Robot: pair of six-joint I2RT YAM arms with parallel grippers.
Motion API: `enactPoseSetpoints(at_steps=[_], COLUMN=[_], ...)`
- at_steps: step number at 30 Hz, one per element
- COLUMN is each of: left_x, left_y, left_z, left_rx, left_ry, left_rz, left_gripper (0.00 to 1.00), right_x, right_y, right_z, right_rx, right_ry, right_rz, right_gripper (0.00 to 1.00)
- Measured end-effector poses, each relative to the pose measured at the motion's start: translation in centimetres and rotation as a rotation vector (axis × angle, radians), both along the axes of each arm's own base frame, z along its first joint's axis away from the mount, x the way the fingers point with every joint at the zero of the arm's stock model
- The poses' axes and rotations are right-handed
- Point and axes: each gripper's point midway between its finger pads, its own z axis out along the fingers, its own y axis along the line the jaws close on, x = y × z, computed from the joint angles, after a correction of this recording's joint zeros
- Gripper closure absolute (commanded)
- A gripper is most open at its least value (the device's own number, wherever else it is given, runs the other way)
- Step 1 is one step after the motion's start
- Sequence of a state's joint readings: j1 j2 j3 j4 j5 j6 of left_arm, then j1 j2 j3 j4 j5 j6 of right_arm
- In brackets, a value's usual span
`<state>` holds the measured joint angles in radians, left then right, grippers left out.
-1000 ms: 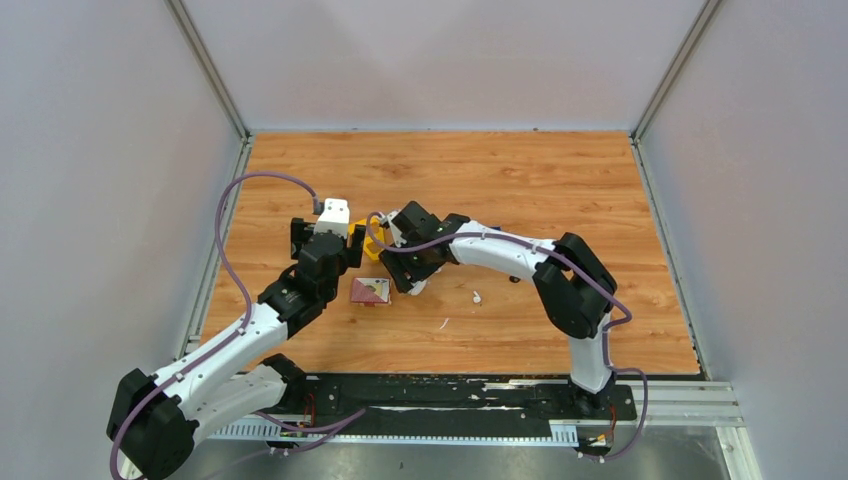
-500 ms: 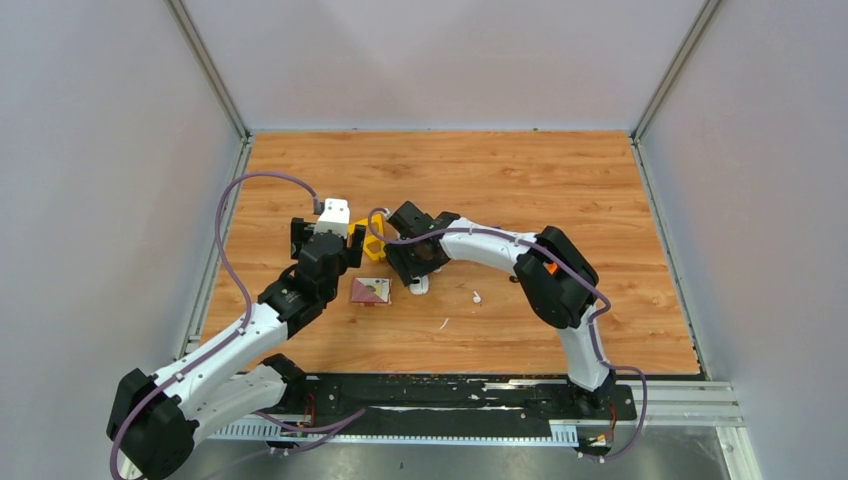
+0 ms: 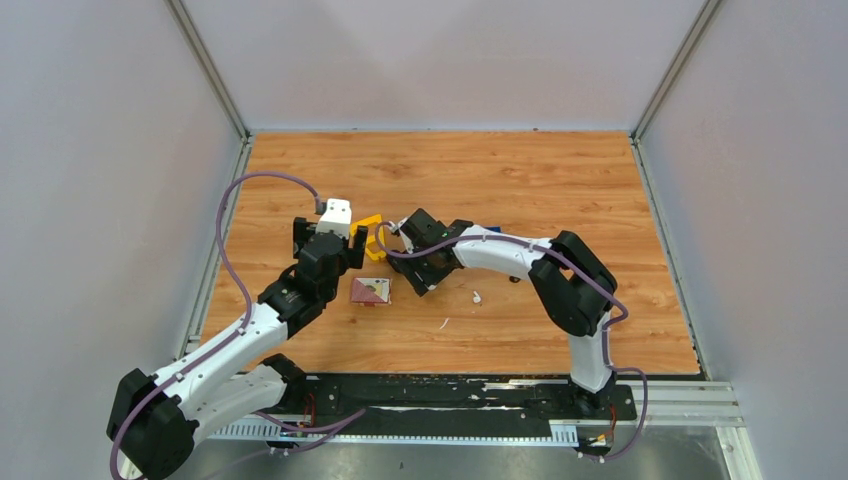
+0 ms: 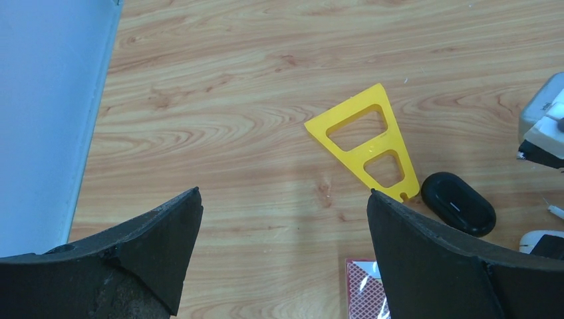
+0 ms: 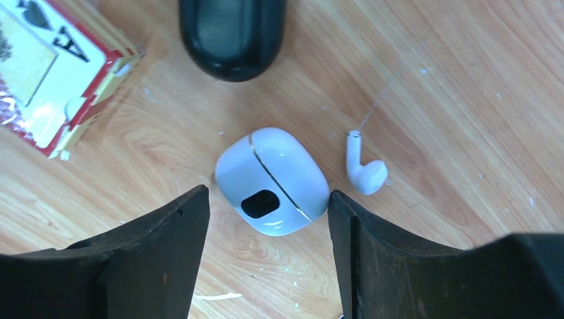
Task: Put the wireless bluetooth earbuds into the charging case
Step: Rotate the charging case at the center of the board, then pick up the charging case from the center of the board.
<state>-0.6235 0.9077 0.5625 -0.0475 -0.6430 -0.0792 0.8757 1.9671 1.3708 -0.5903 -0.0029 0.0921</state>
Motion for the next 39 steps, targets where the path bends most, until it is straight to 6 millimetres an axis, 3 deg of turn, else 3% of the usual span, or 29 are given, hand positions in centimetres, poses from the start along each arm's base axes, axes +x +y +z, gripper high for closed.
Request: enactPoseSetpoints(at_steps=[9,16,24,32,39], left_x=[0.0,0.0,0.0,0.0,0.0], left_y=[-0.2,-0.2,-0.2,-0.9,-1.5], left_z=[0.0,0.0,0.1,0.0,-0.1], left_rx=[-0.002,0.0,0.001,-0.014,-0.026], left_ry=[0.002,0.003,-0.001,0.005,0.013], left_rz=[-0.011,-0.015,-0.016,-0.053,-0.089], left_gripper=[0.0,0.0,0.0,0.0,0.0], right_x=[-0.2,0.3,-0.3,-0.1,0.1], right_y=[1.2,0.7,0.4,0.3,0.3], right_z=[0.5,-0.1,-0.2,-0.2,-0.4], right_rx=[0.029,0.03,0.045,0.109,0.118], right_ry=[0.024,0.041,-0.012,-0.063,-0.108], right_rz=[0.205,0.324,0.599,0.821,0.92], right_gripper=[0.34,0.31,0.3,0.32,0.41])
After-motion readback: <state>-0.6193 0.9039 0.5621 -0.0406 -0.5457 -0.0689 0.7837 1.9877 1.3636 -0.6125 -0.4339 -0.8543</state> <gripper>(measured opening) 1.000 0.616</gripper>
